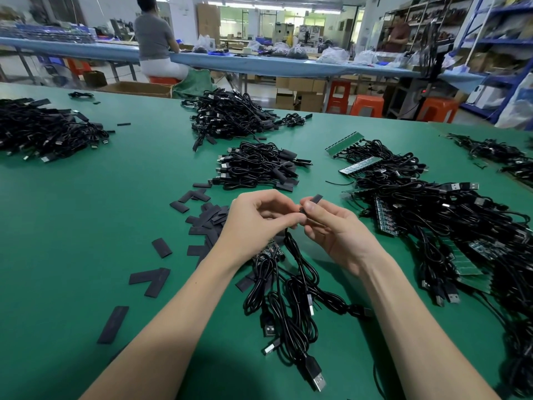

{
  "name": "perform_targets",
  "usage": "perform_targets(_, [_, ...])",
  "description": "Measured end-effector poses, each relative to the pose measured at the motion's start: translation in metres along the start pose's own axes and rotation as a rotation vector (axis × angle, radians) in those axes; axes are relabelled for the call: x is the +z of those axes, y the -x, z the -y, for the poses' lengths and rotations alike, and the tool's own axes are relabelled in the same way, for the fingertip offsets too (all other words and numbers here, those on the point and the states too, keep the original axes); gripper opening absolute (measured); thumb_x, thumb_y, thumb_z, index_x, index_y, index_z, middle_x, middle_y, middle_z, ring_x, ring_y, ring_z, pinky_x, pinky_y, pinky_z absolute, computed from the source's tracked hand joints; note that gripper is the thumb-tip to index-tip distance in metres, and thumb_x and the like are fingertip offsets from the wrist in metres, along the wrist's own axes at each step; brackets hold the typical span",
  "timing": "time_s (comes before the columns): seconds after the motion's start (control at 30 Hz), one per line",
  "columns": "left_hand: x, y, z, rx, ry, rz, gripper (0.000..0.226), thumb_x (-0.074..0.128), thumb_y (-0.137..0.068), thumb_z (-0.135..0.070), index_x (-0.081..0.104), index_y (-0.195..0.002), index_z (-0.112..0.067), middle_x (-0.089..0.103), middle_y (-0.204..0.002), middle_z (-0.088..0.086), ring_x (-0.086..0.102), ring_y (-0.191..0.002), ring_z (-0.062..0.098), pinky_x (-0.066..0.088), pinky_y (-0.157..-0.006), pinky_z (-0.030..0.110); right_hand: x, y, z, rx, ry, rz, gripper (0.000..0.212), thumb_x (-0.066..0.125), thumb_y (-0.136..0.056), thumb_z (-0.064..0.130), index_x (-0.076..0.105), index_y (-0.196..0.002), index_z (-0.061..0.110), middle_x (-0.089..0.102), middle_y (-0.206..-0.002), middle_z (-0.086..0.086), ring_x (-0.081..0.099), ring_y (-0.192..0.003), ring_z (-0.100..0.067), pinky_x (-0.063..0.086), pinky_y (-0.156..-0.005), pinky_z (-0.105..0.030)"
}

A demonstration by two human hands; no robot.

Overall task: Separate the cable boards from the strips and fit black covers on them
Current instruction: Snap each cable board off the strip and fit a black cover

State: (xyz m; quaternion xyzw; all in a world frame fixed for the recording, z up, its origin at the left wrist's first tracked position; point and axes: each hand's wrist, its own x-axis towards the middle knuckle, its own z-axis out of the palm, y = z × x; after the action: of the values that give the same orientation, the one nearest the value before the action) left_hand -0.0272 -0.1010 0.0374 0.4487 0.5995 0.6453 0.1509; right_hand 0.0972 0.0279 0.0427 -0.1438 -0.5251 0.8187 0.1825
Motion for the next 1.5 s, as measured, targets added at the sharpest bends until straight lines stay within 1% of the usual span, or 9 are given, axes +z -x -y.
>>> perform_targets(0.2, [0.004,0.001,-0.002,-0.031,0.039,-0.002,0.014,0.088,-0.076,-0.015,0.076,-0.084,-0.015,0.077,-0.081,0.006,0.076,-0.075,0.024,0.061,-0.074,0.03,0.0,0.0,-0.002,-0.017,0.004,-0.012,0.015,0.076,-0.079,0.023,0.08,-0.092,0.017,0.076,-0.09,-0.002,0.068,-0.073,-0.006,0.056,-0.066,-0.016])
perform_targets(0.33, [0.004,0.002,-0.002,-0.071,0.113,0.025,0.015,0.084,-0.078,-0.007,0.074,-0.09,-0.008,0.078,-0.086,0.007,0.076,-0.079,0.023,0.058,-0.075,0.023,0.0,-0.002,-0.001,-0.138,-0.057,-0.064,0.033,0.075,-0.079,0.021,0.073,-0.112,0.021,0.076,-0.105,-0.01,0.073,-0.09,-0.016,0.058,-0.08,-0.023])
perform_targets(0.4, [0.005,0.002,-0.003,-0.082,0.141,0.018,0.014,0.084,-0.079,-0.006,0.075,-0.089,-0.009,0.078,-0.084,0.008,0.076,-0.078,0.022,0.058,-0.074,0.023,0.002,-0.001,0.0,-0.193,-0.077,-0.075,0.026,0.074,-0.08,0.018,0.078,-0.104,0.026,0.076,-0.108,-0.013,0.073,-0.095,-0.02,0.057,-0.084,-0.026])
perform_targets(0.53, [0.005,0.002,-0.002,-0.083,0.166,0.019,0.013,0.083,-0.08,-0.008,0.076,-0.089,-0.011,0.078,-0.084,0.009,0.076,-0.079,0.022,0.058,-0.074,0.024,0.006,0.0,0.0,-0.249,-0.051,-0.104,0.018,0.074,-0.079,0.017,0.081,-0.093,0.026,0.077,-0.101,-0.01,0.074,-0.088,-0.018,0.057,-0.079,-0.024])
perform_targets(0.77, [0.006,0.002,0.0,-0.073,0.14,-0.002,0.014,0.084,-0.079,-0.007,0.076,-0.091,-0.011,0.078,-0.084,0.007,0.076,-0.078,0.022,0.058,-0.074,0.023,0.008,0.001,0.001,-0.352,-0.015,-0.138,0.027,0.084,-0.068,0.023,0.081,-0.094,0.023,0.075,-0.093,-0.009,0.073,-0.086,-0.02,0.058,-0.082,-0.028])
perform_targets(0.97, [0.006,0.003,0.001,-0.058,0.106,-0.036,0.011,0.085,-0.078,-0.015,0.077,-0.084,-0.019,0.077,-0.082,0.008,0.076,-0.078,0.025,0.062,-0.077,0.034,0.011,0.0,-0.001,-0.312,-0.028,-0.172,0.03,0.085,-0.063,0.027,0.082,-0.093,0.023,0.076,-0.092,-0.007,0.072,-0.084,-0.018,0.059,-0.081,-0.028])
perform_targets(1.17, [0.006,0.003,-0.003,-0.064,0.096,-0.049,0.011,0.086,-0.078,-0.016,0.076,-0.081,-0.018,0.077,-0.08,0.01,0.076,-0.078,0.025,0.062,-0.075,0.032,0.016,-0.003,-0.008,-0.274,-0.074,-0.207,0.015,0.077,-0.077,0.018,0.082,-0.091,0.017,0.076,-0.089,-0.012,0.073,-0.079,-0.016,0.058,-0.07,-0.023])
perform_targets(1.37, [0.006,0.003,-0.004,-0.096,0.098,-0.073,0.011,0.086,-0.078,-0.016,0.076,-0.082,-0.016,0.077,-0.079,0.009,0.076,-0.078,0.024,0.062,-0.074,0.036,0.016,-0.003,-0.007,-0.248,-0.143,-0.207,0.015,0.076,-0.076,0.017,0.082,-0.091,0.018,0.077,-0.096,-0.014,0.074,-0.085,-0.02,0.059,-0.074,-0.025])
perform_targets(1.5, [0.007,0.003,-0.002,-0.103,0.092,-0.068,0.012,0.086,-0.078,-0.013,0.075,-0.084,-0.014,0.077,-0.08,0.009,0.077,-0.078,0.024,0.063,-0.077,0.042,0.019,-0.003,-0.006,-0.283,-0.09,-0.218,0.016,0.078,-0.075,0.021,0.082,-0.091,0.021,0.077,-0.096,-0.012,0.073,-0.081,-0.017,0.058,-0.071,-0.024])
